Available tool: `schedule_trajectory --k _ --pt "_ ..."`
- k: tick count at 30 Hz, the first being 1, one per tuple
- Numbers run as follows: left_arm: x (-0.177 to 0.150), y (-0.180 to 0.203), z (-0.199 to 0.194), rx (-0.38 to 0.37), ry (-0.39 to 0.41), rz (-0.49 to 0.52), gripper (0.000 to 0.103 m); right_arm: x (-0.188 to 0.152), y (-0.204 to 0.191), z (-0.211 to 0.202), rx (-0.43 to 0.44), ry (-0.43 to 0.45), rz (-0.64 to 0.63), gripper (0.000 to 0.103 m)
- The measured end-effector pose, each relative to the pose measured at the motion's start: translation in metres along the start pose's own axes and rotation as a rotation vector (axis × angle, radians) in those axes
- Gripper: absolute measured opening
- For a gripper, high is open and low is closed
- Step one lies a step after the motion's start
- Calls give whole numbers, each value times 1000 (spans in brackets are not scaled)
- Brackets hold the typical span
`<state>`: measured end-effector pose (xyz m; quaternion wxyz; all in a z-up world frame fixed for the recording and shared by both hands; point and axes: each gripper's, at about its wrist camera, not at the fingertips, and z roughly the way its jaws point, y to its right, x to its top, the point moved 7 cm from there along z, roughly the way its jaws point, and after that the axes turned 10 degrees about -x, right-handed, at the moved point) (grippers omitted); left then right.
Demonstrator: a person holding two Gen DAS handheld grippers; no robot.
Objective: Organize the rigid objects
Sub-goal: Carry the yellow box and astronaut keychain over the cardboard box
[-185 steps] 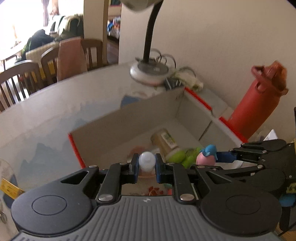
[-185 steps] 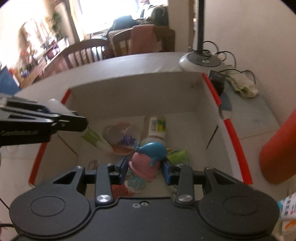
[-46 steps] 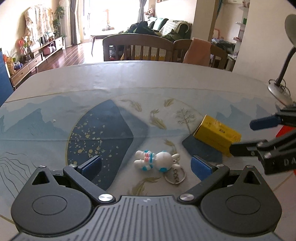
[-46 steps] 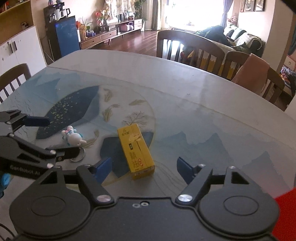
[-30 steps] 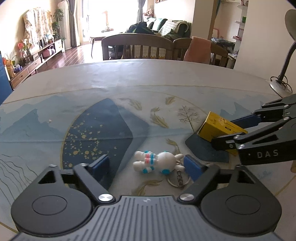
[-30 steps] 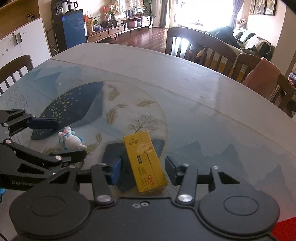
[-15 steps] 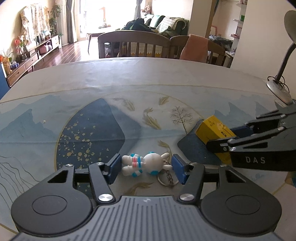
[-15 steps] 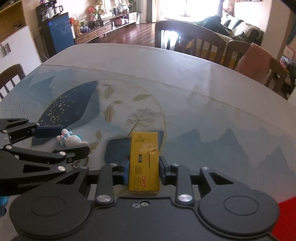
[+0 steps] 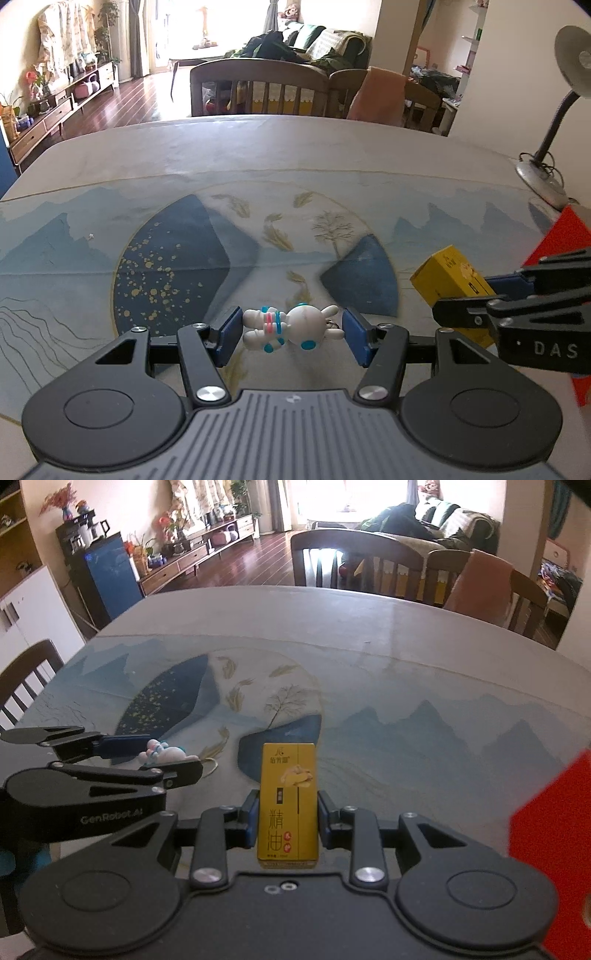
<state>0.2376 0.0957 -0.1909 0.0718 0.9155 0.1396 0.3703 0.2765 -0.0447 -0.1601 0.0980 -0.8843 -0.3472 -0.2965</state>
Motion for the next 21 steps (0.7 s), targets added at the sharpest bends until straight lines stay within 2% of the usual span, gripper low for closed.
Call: schedule_trajectory --k 9,21 --pt "0 37 -32 -50 -2 52 59 -7 17 -56 10 39 43 29" --pt "8 99 -73 -133 29 108 59 -23 63 -119 -14 87 81 29"
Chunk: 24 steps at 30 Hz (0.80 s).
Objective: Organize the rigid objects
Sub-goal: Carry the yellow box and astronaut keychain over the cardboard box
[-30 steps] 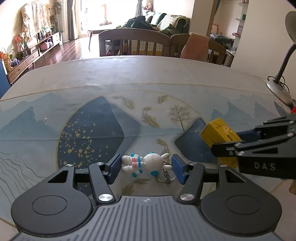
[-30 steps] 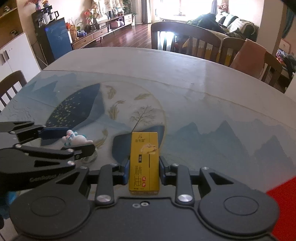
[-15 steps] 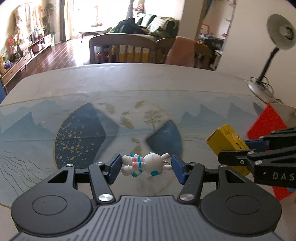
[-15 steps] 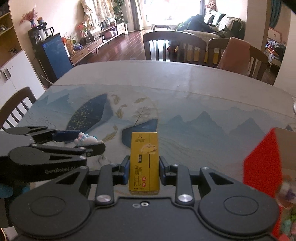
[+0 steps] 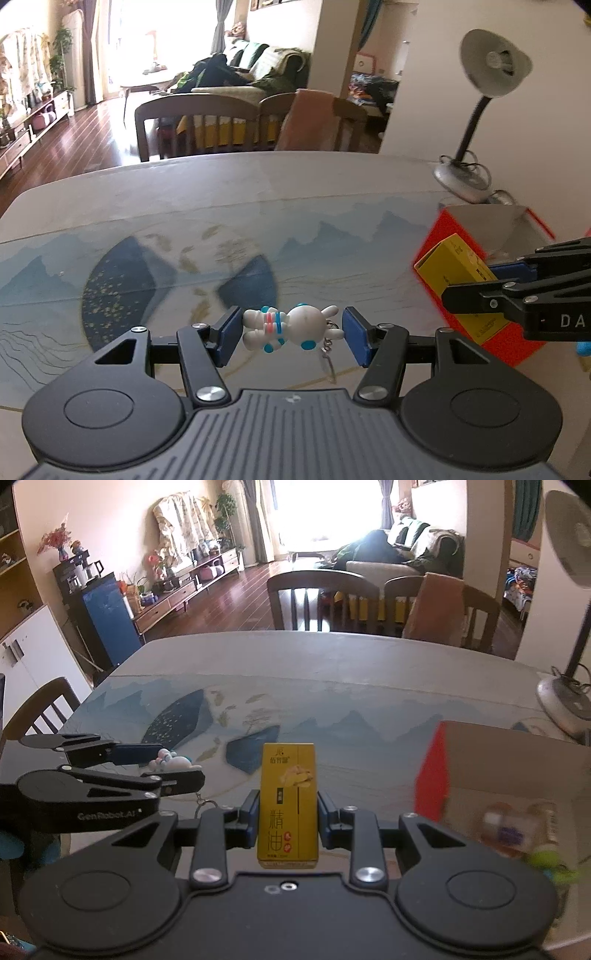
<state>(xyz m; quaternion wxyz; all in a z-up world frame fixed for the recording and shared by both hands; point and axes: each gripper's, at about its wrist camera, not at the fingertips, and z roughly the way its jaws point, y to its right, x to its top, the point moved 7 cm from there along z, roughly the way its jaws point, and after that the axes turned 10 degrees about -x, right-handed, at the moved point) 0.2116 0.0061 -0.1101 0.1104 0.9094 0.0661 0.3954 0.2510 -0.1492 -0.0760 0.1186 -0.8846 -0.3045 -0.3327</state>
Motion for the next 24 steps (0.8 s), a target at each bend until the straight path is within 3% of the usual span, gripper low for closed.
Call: schedule_trajectory --k 12,24 --pt "20 91 1 -87 4 117 59 -16 70 -35 -37 43 74 29" --pt "40 181 34 -157 -15 232 59 -42 164 -49 -126 58 195 29"
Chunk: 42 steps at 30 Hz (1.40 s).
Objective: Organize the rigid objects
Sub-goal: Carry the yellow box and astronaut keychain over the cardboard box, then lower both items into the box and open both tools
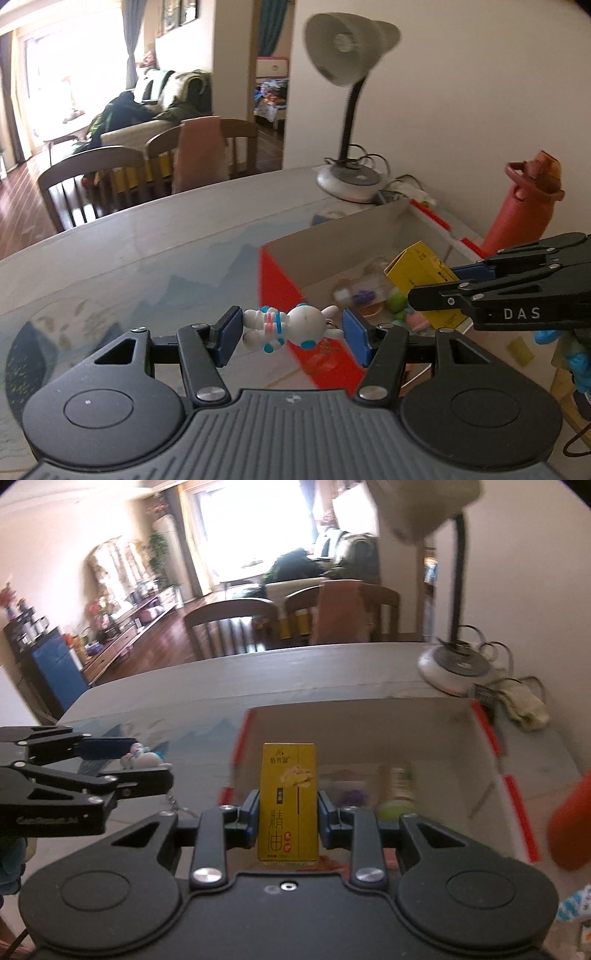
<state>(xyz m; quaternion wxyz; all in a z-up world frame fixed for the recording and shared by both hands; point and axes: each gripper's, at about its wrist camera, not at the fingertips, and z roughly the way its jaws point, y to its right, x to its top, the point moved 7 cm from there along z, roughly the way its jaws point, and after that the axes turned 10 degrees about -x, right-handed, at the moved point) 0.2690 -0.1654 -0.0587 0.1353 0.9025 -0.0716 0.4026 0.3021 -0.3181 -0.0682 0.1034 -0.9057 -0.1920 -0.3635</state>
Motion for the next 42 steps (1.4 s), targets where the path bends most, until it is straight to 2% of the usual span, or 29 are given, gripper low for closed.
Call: schedule_trajectory --k 9,16,32,42 --pt "20 45 46 -45 -42 58 59 7 83 2 -103 46 96 29" --pt "21 64 89 -51 -115 80 59 6 114 23 -133 23 107 29" --pt "5 70 180 -81 -294 66 59 -17 109 84 -131 -108 47 29" --pt "-9 60 199 -83 -392 26 59 -30 101 98 -164 -162 -29 29"
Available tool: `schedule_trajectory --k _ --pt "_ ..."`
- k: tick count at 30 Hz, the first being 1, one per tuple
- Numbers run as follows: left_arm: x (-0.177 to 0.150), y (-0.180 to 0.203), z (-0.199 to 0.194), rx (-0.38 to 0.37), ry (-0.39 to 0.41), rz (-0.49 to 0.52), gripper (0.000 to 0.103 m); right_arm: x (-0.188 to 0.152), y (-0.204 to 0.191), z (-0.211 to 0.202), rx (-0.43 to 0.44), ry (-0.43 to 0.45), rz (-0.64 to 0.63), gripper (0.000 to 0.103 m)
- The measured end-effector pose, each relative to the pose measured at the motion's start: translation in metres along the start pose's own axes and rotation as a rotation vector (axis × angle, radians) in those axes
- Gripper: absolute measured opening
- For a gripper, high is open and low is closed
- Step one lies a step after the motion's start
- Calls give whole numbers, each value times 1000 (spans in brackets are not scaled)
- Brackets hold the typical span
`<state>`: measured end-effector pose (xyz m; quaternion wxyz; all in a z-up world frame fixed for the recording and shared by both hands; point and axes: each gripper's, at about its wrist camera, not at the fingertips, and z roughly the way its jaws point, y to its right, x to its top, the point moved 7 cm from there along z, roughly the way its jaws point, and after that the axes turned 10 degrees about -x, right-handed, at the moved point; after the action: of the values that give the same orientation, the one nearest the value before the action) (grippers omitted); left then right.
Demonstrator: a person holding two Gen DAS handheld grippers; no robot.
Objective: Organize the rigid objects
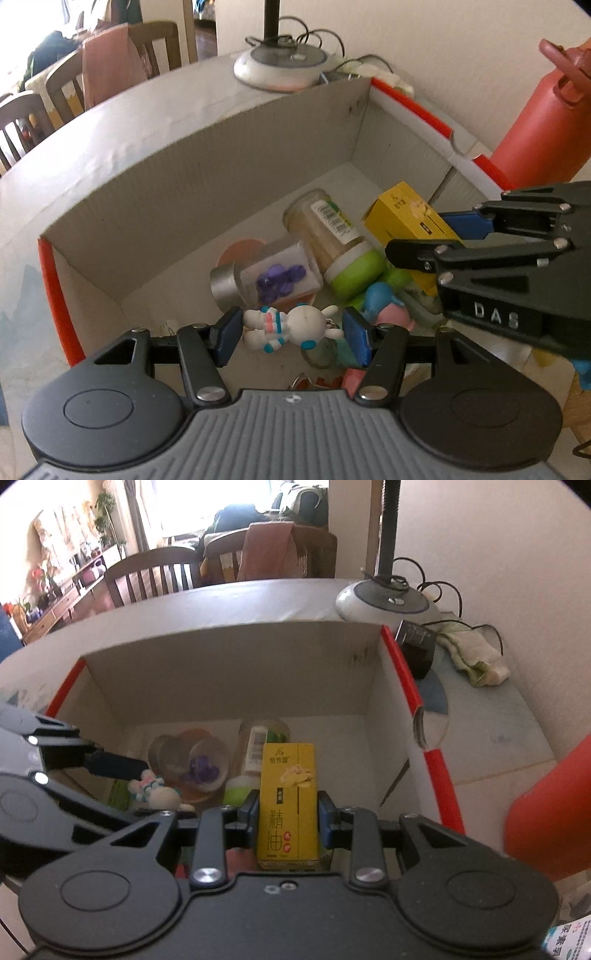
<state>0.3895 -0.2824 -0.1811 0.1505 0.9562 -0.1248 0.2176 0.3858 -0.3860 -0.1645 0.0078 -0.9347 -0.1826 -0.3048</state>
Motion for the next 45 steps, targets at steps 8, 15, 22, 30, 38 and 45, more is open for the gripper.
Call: schedule_trajectory --k 8,15,22,30,38,45 --pt "-6 -7 10 11 -85 -41 59 -4 1 1 -10 -9 15 32" --pt "-6 -11 4 30 -78 -65 59 -6 3 -4 9 -12 47 42" --pt "-8 -7 -12 36 -26 -51 66 -8 3 -19 19 16 75 49" --pt "-8 2 -42 33 64 -23 66 -6 2 -46 21 59 113 52" --pt "-16 4 -87 7 159 -6 66 -4 -15 -85 47 130 142 54" --pt "-30 0 -125 -9 230 -21 66 -6 -34 -123 60 208 141 65"
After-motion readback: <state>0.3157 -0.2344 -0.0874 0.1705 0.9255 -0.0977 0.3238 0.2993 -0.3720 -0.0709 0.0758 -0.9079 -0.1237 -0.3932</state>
